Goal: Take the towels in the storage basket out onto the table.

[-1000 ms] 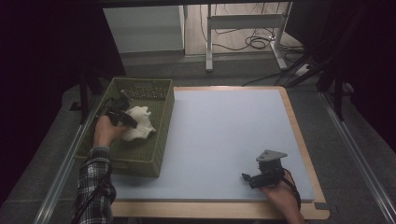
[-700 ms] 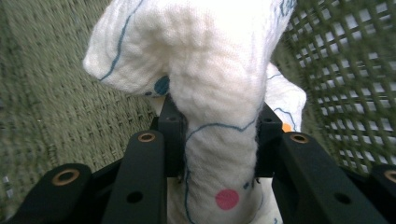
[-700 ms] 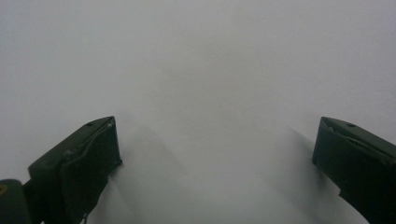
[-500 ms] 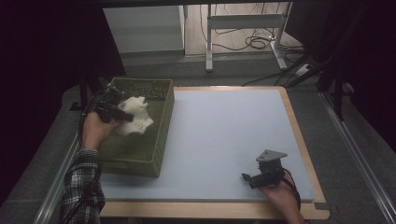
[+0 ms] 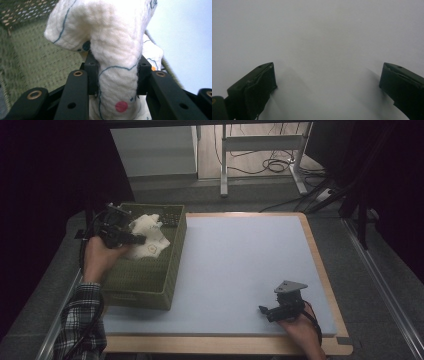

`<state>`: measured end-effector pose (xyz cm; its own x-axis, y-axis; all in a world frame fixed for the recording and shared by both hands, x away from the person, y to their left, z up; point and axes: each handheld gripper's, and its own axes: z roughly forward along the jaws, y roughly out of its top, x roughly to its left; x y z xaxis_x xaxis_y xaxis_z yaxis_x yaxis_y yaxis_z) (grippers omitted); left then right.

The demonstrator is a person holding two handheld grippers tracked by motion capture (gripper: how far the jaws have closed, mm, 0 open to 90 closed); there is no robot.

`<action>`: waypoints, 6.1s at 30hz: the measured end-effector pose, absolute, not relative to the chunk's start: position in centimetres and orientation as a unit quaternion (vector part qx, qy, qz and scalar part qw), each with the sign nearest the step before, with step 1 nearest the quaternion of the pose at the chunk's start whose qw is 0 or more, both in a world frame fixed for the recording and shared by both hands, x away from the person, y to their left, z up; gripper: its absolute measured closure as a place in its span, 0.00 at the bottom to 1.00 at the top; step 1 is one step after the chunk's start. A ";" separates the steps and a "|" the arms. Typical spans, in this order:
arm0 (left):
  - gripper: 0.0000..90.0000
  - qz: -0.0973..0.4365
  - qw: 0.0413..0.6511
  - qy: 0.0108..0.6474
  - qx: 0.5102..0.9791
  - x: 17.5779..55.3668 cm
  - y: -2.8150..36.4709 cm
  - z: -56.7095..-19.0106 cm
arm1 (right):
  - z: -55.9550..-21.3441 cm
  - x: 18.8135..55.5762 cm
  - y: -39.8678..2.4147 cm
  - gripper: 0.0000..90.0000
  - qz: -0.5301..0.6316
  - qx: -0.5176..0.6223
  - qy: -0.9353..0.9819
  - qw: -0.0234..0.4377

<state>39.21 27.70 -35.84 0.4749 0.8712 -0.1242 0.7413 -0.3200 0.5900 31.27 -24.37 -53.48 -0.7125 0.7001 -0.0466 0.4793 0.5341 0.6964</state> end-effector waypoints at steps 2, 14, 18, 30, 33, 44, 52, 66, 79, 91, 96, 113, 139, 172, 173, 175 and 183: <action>0.72 0.109 0.306 0.496 0.805 39.1 27.1 -35.4 | -53.5 31.3 -24.4 0.01 0.340 0.343 0.861 0.162; 0.71 0.100 0.333 0.446 0.825 39.6 21.6 -33.9 | -53.5 31.3 -24.4 0.01 0.340 0.343 0.861 0.163; 0.70 0.097 0.336 0.437 0.829 39.8 20.3 -33.9 | -53.5 31.3 -24.4 0.01 0.340 0.343 0.861 0.163; 0.69 0.077 0.351 0.395 0.846 40.2 14.5 -35.2 | -53.5 31.3 -24.4 0.01 0.340 0.342 0.861 0.163; 0.69 0.073 0.353 0.384 0.850 40.2 12.8 -35.7 | -53.5 31.3 -24.4 0.01 0.340 0.342 0.861 0.163; 0.68 0.054 0.362 0.350 0.862 40.4 6.8 -39.2 | -53.5 31.3 -24.4 0.01 0.339 0.342 0.861 0.162; 0.68 0.047 0.365 0.350 0.862 40.8 4.1 -42.8 | -53.5 31.3 -24.4 0.01 0.340 0.343 0.861 0.162; 0.66 0.055 0.353 0.368 0.858 41.5 2.9 -49.0 | -53.5 31.3 -24.4 0.01 0.339 0.343 0.861 0.162; 0.24 0.079 0.376 0.370 0.846 40.0 3.5 -49.1 | -53.5 31.3 -24.4 0.01 0.339 0.344 0.861 0.161; 0.32 0.102 0.400 0.370 0.833 37.2 6.4 -49.3 | -53.4 31.3 -24.5 0.05 0.343 0.347 0.858 0.160; 0.42 0.112 0.402 0.369 0.831 36.6 6.6 -50.2 | -52.8 31.5 -24.8 0.29 0.355 0.347 0.854 0.158; 0.31 0.119 0.396 0.391 0.822 36.5 7.7 -52.2 | -50.8 39.1 -21.4 0.51 0.375 0.332 0.855 0.133; 0.62 0.140 0.402 0.377 0.823 39.8 6.1 -47.2 | -44.2 38.9 -25.5 0.94 0.393 0.324 0.845 0.165; 0.59 0.106 0.410 0.394 0.816 40.7 5.2 -50.8 | -49.8 39.2 -26.3 0.97 0.359 0.338 0.859 0.139; 0.59 0.107 0.412 0.393 0.815 41.2 4.9 -50.5 | -49.8 39.2 -26.3 0.97 0.359 0.338 0.859 0.139; 0.55 0.113 0.411 0.395 0.814 42.2 4.1 -49.9 | -48.9 39.4 -27.5 0.97 0.365 0.354 0.848 0.153; 0.48 0.115 0.407 0.385 0.821 41.9 3.5 -48.8 | -48.2 40.7 -31.9 0.97 0.355 0.418 0.820 0.166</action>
